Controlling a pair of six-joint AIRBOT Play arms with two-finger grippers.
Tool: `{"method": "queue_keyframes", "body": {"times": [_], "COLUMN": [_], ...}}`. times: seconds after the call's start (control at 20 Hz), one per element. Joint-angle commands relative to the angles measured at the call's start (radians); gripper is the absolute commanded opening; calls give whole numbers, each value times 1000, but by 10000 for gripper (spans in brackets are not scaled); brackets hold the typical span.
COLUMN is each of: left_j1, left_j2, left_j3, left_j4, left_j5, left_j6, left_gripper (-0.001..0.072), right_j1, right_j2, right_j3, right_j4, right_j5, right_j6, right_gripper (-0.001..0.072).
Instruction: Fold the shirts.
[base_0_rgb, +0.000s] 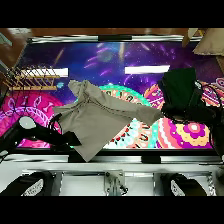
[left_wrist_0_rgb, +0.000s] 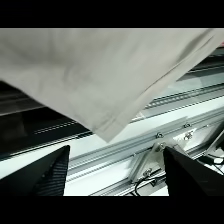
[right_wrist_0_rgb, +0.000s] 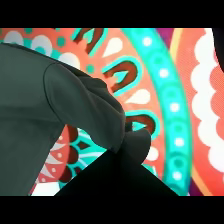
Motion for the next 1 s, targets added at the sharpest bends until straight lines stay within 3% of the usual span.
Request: {"method": "queue_keyframes", "body": {"times": [0.0,0.4,0.55,0.6,0.75,0.85,0.95], "left_j1": [-3,-41,-118,-145,-191,-190,-187], "left_j2": [42,4,-44,-57,-68,-66,-60], "left_j3": [-142,-180,-180,-180,-179,-160,-84], "left_j4": [-56,-109,-160,-192,-277,-290,-290], "left_j5": [102,204,314,362,476,473,388], "left_j6": [-25,-31,-48,-48,-48,-37,106], "left_gripper": [720,720,707,596,478,73,33], "right_j1": [1,1,1,1,1,1,1], "right_j2": [0,0,0,0,0,0,3], "right_j3": [0,0,0,0,0,0,1], "right_j4": [-1,-2,0,1,1,21,39], "right_j5": [-2,2,2,1,1,3,27], "right_j6": [0,0,0,0,0,0,-1], "right_gripper": [71,71,71,71,71,71,71]}}
